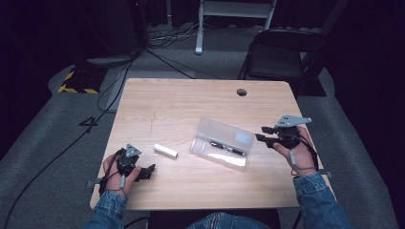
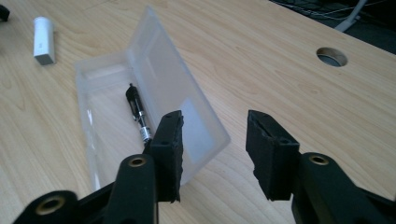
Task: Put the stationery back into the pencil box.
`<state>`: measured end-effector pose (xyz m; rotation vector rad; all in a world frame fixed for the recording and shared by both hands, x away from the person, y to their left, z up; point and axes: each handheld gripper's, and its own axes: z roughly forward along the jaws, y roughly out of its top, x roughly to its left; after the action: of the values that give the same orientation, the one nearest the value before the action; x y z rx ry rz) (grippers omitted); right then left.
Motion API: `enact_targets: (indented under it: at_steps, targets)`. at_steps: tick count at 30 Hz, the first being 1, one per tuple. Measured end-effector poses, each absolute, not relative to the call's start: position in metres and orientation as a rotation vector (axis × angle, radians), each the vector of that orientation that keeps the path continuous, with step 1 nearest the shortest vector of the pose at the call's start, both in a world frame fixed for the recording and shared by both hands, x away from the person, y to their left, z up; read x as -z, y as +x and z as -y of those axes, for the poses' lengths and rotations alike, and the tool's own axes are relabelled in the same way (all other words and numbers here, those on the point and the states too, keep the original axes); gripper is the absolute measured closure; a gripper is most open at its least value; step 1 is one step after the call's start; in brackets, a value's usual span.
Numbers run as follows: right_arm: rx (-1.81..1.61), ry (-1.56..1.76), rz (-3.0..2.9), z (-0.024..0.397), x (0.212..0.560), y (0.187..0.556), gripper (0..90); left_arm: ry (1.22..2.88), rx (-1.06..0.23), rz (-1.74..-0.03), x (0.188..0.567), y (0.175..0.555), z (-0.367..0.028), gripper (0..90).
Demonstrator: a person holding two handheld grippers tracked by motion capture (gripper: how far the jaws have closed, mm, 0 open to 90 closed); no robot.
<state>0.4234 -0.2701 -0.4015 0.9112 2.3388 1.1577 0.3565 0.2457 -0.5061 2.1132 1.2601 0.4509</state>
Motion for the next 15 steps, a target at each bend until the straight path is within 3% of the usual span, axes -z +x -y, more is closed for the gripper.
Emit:
enact_targets:
  at_steps: [15]
  targets:
    - [-1.103, 1.108, -2.218, 0.299, 0.408, 0.434, 40.2, 2.113, -0.451, -1.260, 0.506, 0.356, -0.246, 1.5]
